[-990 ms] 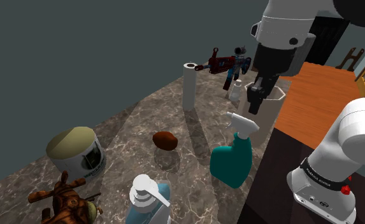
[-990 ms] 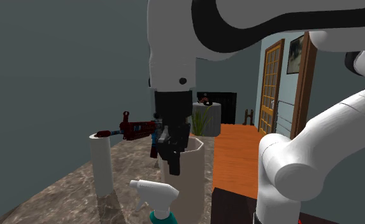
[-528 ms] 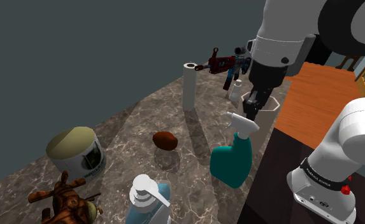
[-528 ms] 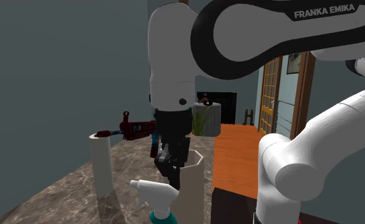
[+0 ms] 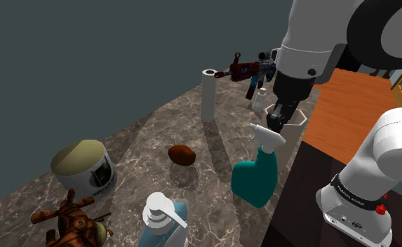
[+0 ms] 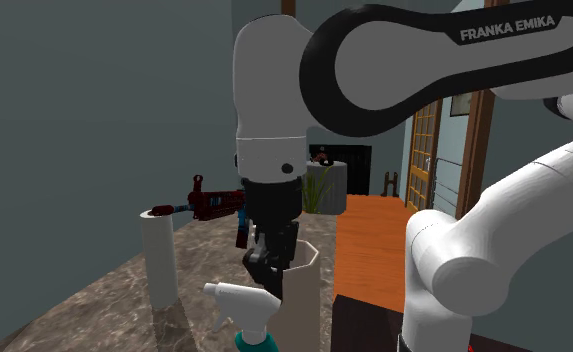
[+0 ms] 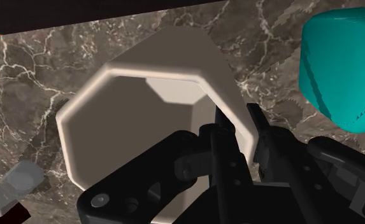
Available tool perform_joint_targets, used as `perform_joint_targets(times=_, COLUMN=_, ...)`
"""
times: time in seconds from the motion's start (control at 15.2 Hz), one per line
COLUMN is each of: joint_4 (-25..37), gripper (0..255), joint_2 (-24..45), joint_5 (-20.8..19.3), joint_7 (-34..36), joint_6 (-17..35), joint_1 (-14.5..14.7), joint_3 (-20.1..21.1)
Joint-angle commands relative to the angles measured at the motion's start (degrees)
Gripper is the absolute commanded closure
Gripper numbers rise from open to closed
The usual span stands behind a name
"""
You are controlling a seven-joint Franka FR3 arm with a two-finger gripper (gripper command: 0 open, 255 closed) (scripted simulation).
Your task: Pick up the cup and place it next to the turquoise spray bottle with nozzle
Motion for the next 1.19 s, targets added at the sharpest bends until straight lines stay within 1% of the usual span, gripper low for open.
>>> perform_joint_targets(times=0.0, joint_4=0.02, gripper=0, joint_2=-0.01, joint_5=0.00, joint_7=0.00, joint_6=0.01, joint_1=0.00, joint_3=0.00)
perform_joint_targets(times=0.33, joint_4=0.01, gripper=0, joint_2=-0.02, joint_5=0.00, joint_7=0.00, joint_6=0.01, joint_1=0.00, joint_3=-0.01)
perform_joint_targets(times=0.59, joint_4=7.37, gripper=0, joint_2=0.64, joint_5=-2.05, joint_7=0.44, joint_6=-6.70, joint_1=-0.90, joint_3=-2.12)
perform_joint_targets(times=1.12, joint_4=7.36, gripper=0, joint_2=0.63, joint_5=-2.05, joint_7=0.45, joint_6=-6.69, joint_1=-0.89, joint_3=-2.12)
